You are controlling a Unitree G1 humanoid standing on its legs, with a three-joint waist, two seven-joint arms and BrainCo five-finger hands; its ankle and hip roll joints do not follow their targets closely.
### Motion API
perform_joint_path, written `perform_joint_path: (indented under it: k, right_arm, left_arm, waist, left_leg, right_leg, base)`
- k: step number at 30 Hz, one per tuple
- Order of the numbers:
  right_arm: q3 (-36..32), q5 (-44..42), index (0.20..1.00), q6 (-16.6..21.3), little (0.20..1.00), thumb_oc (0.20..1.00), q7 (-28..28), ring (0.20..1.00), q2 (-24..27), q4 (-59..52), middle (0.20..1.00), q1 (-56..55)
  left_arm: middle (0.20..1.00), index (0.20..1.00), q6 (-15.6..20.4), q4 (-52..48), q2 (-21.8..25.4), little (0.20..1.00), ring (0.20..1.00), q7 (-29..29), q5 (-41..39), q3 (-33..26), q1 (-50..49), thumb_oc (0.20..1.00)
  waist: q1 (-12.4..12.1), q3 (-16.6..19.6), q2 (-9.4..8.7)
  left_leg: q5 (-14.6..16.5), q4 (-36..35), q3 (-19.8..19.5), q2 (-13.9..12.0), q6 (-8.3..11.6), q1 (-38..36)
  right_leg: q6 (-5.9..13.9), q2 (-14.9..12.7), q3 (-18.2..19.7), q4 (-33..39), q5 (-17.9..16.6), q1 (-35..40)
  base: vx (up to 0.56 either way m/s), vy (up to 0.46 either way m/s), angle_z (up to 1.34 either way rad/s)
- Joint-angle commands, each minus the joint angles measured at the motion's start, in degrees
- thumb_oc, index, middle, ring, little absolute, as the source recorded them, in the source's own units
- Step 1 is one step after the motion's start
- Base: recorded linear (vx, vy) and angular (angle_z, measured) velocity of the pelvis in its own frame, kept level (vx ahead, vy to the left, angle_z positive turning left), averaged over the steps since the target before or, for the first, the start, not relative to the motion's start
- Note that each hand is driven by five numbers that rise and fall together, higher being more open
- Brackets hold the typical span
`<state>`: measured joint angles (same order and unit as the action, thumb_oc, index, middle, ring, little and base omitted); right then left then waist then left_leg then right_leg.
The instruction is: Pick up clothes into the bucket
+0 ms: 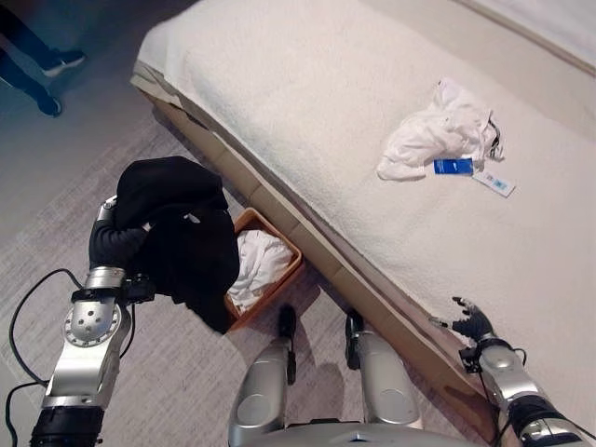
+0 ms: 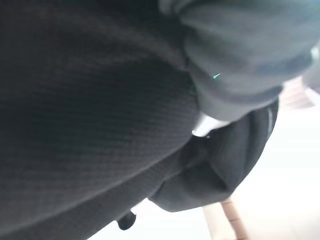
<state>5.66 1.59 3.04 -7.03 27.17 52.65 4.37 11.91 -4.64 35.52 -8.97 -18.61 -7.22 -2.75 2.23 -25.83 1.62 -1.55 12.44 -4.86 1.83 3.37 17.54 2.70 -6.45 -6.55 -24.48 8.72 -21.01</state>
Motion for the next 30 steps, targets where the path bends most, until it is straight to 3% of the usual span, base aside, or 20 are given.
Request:
perform_joint_path:
  k: [1, 8, 9, 14, 15, 20, 22, 25, 30]
  right_arm:
    - [2.4, 0.6, 1.000, 1.0, 1.000, 1.000, -2.7, 1.000, 0.0, -1.1, 1.000, 1.0]
    - [5.5, -0.2, 1.000, 2.7, 1.000, 1.000, -5.8, 1.000, -0.3, -4.3, 1.000, 2.6]
    - [6.9, -0.9, 1.000, 3.5, 1.000, 1.000, -6.9, 1.000, -0.2, -5.9, 1.000, 3.2]
    - [8.5, -1.8, 1.000, 4.7, 1.000, 1.000, -8.4, 1.000, 0.0, -7.8, 1.000, 4.9]
    - [9.5, -2.5, 1.000, 5.5, 1.000, 1.000, -9.1, 1.000, 0.6, -10.0, 1.000, 5.7]
    - [11.4, -3.5, 1.000, 6.6, 1.000, 1.000, -10.7, 1.000, 1.4, -13.1, 1.000, 7.3]
    - [12.2, -4.4, 1.000, 6.7, 1.000, 1.000, -11.2, 1.000, 1.2, -13.4, 1.000, 8.3]
    - [13.0, -4.7, 1.000, 6.5, 1.000, 1.000, -12.1, 1.000, 1.3, -13.7, 1.000, 9.6]
    - [12.2, -3.6, 1.000, 6.8, 1.000, 1.000, -14.5, 1.000, 1.7, -18.2, 1.000, 11.1]
  left_arm:
    - [0.200, 0.200, 2.9, 2.4, 3.3, 0.200, 0.200, -4.0, 3.7, 0.6, 3.6, 0.200]
    - [0.200, 0.200, 0.0, 20.0, 4.7, 0.200, 0.200, -12.4, 12.6, 7.6, 15.9, 0.200]
    - [0.200, 0.200, -1.1, 24.4, 6.2, 0.200, 0.200, -14.9, 15.1, 9.7, 19.4, 0.200]
    - [0.200, 0.200, -2.0, 29.9, 9.2, 0.200, 0.200, -17.3, 17.7, 12.9, 25.6, 0.200]
    - [0.200, 0.200, -2.7, 32.1, 11.3, 0.200, 0.200, -18.7, 18.7, 15.2, 28.7, 0.200]
    - [0.200, 0.200, -4.0, 38.8, 14.8, 0.200, 0.200, -19.0, 19.2, 19.9, 36.3, 0.200]
    - [1.000, 1.000, -5.2, 43.2, 14.7, 1.000, 1.000, -18.9, 19.3, 22.2, 39.6, 1.000]
    - [1.000, 1.000, -6.8, 45.6, 14.5, 1.000, 1.000, -18.7, 20.1, 24.6, 43.1, 1.000]
    - [1.000, 1.000, -7.6, 46.3, 13.8, 1.000, 1.000, -19.7, 20.2, 22.0, 40.4, 1.000]
  waist:
    - [0.2, 1.6, -1.89]
    - [1.3, -3.9, -3.67]
    - [1.8, -4.0, -4.24]
    - [2.4, -4.0, -4.81]
    - [2.8, -4.0, -5.18]
    - [3.8, -4.0, -5.83]
    - [4.1, -4.0, -5.87]
    - [4.3, -4.0, -5.67]
    - [4.2, -4.0, -5.14]
  left_leg:
    - [4.8, 8.5, 0.9, 1.2, -1.84, 4.5]
    - [6.3, 17.3, 1.0, 1.5, -2.49, 14.1]
    - [6.4, 19.4, 0.7, 1.5, -2.46, 18.3]
    - [6.6, 22.7, 0.3, 1.3, -2.35, 24.4]
    - [8.9, 25.3, -0.2, 1.0, -2.03, 27.1]
    - [8.9, 28.2, -0.1, 0.4, -1.74, 34.3]
    - [9.0, 28.9, 0.1, 0.1, -1.73, 36.0]
    - [9.1, 29.7, 0.0, 0.1, -1.86, 38.2]
    - [9.1, 29.5, 0.3, 0.0, -1.78, 39.1]
  right_leg:
    - [3.21, -3.5, 2.5, 4.5, -6.2, 0.8]
    - [2.12, -3.4, 3.9, -4.8, -3.6, -8.4]
    - [1.75, -3.3, 3.9, -7.2, -2.9, -12.3]
    - [1.44, -3.1, 4.0, -10.5, -2.3, -18.3]
    - [1.71, -2.8, 4.2, -13.1, -0.1, -21.1]
    - [1.58, -2.4, 4.5, -15.7, 0.0, -28.2]
    - [1.54, -2.3, 4.6, -16.3, 0.0, -30.3]
    - [1.45, -2.1, 5.1, -17.6, 0.3, -33.1]
    - [1.35, -2.2, 5.1, -17.9, 0.6, -34.4]
  base:
    - [-0.08, 0.043, -0.02]
    - [-0.10, 0.015, -0.02]
    - [-0.08, -0.023, 0.03]
    - [-0.03, -0.031, 0.02]
    - [0.04, -0.058, 0.03]
    - [-0.01, -0.037, 0.02]
    - [0.00, -0.017, -0.02]
    - [0.01, -0.029, -0.07]
    - [0.01, -0.016, -0.04]
